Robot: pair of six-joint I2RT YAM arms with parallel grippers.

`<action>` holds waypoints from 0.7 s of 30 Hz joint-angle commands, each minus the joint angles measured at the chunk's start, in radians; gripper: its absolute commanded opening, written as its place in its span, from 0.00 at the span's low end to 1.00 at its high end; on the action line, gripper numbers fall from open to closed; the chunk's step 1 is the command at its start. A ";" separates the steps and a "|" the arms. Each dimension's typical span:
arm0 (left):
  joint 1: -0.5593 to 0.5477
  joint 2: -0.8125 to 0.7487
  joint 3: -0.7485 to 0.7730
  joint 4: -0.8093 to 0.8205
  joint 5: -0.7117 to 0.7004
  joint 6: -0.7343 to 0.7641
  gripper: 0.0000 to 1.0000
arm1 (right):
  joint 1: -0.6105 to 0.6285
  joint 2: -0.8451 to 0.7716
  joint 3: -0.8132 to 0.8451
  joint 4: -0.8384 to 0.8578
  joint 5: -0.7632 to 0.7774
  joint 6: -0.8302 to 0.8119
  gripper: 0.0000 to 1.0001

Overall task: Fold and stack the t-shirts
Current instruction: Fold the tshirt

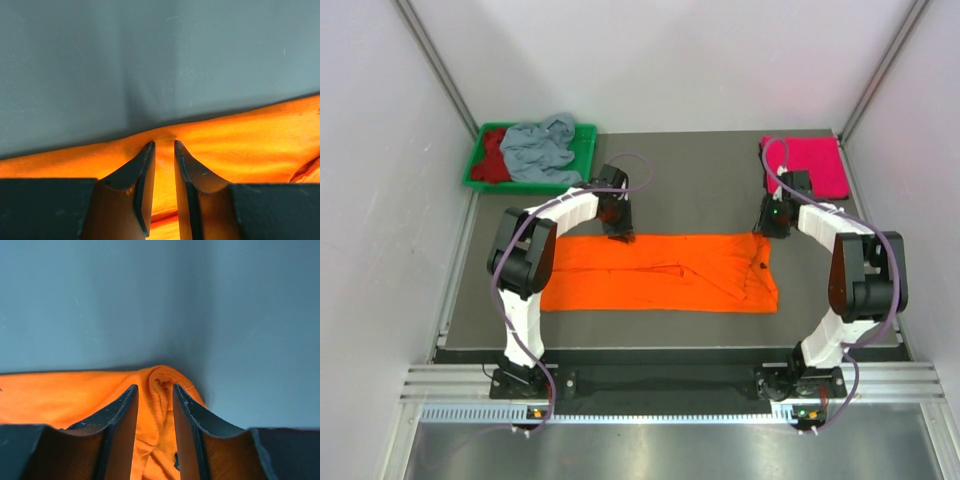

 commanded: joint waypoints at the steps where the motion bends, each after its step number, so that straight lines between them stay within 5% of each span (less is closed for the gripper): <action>1: 0.014 0.044 -0.028 -0.007 -0.054 0.007 0.27 | -0.012 0.014 0.040 0.046 -0.024 -0.024 0.34; 6: 0.014 0.047 -0.032 -0.005 -0.060 0.004 0.27 | -0.020 0.046 0.015 0.103 -0.027 0.004 0.27; 9: 0.014 0.052 -0.037 0.000 -0.074 0.002 0.27 | -0.062 0.034 -0.053 0.170 -0.003 0.039 0.05; 11: 0.014 0.061 -0.037 -0.005 -0.097 0.004 0.27 | -0.082 0.014 -0.092 0.241 0.005 0.077 0.00; 21: 0.014 0.095 -0.039 -0.039 -0.278 0.002 0.27 | -0.174 -0.031 -0.272 0.506 -0.116 0.197 0.03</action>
